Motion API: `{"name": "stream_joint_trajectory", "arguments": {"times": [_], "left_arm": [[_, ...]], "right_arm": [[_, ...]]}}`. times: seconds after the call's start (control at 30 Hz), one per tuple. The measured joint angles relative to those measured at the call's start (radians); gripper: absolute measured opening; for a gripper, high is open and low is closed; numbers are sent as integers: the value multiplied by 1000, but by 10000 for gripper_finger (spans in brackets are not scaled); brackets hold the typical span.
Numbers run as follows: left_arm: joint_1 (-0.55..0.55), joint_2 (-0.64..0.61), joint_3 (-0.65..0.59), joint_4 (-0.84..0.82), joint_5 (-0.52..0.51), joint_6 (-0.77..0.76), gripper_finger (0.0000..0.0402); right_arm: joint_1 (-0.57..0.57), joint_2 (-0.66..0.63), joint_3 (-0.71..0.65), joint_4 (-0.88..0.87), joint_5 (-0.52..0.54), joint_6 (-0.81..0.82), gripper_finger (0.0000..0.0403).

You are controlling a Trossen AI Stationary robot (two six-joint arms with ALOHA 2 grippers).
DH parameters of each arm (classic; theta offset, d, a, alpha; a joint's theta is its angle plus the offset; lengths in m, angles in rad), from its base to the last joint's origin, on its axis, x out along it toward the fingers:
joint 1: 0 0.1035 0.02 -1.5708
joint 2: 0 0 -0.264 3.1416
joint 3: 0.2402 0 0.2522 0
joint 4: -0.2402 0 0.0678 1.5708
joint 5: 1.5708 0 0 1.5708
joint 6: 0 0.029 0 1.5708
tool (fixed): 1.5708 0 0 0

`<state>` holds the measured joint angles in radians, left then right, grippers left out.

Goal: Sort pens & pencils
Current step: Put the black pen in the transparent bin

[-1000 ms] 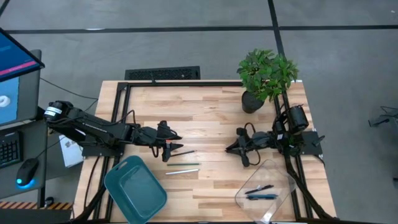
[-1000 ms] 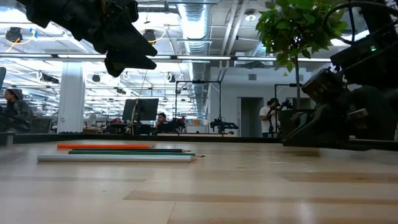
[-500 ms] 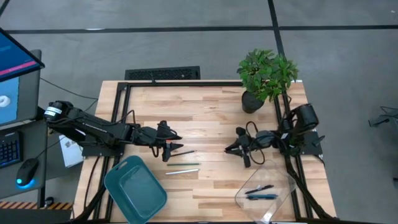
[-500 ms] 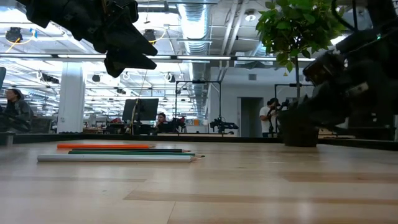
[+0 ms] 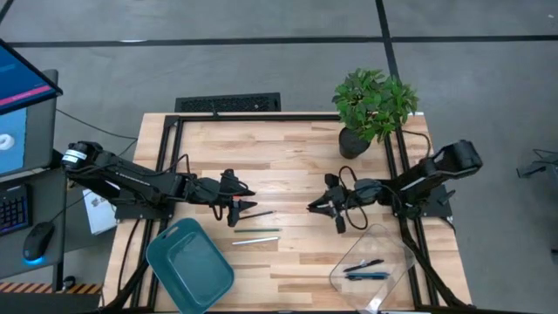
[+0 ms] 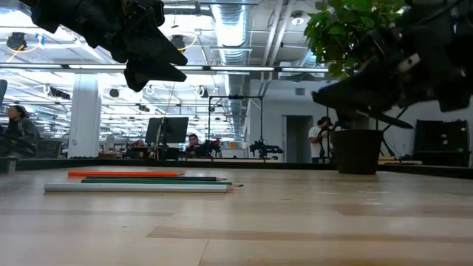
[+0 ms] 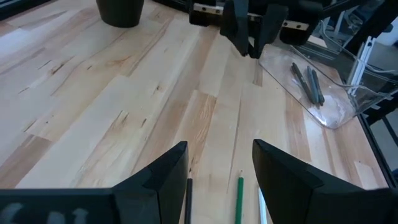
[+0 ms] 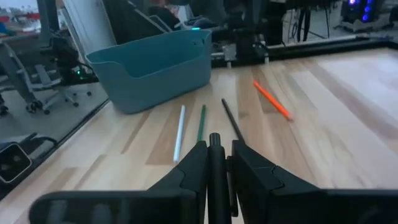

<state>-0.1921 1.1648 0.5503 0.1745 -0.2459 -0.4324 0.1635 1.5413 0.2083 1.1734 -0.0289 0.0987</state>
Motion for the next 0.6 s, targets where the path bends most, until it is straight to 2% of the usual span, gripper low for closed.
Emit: {"name": "stream_joint_trajectory", "arguments": {"times": [0.17, 0.6], "left_arm": [[0, 0, 0, 4, -39, -5, 171], [-3, 0, 0, 3, -51, -28, 171]], "right_arm": [[0, -97, 94, -205, 0, -20, 86], [-16, -240, 241, -512, 1, -55, 86]]}}
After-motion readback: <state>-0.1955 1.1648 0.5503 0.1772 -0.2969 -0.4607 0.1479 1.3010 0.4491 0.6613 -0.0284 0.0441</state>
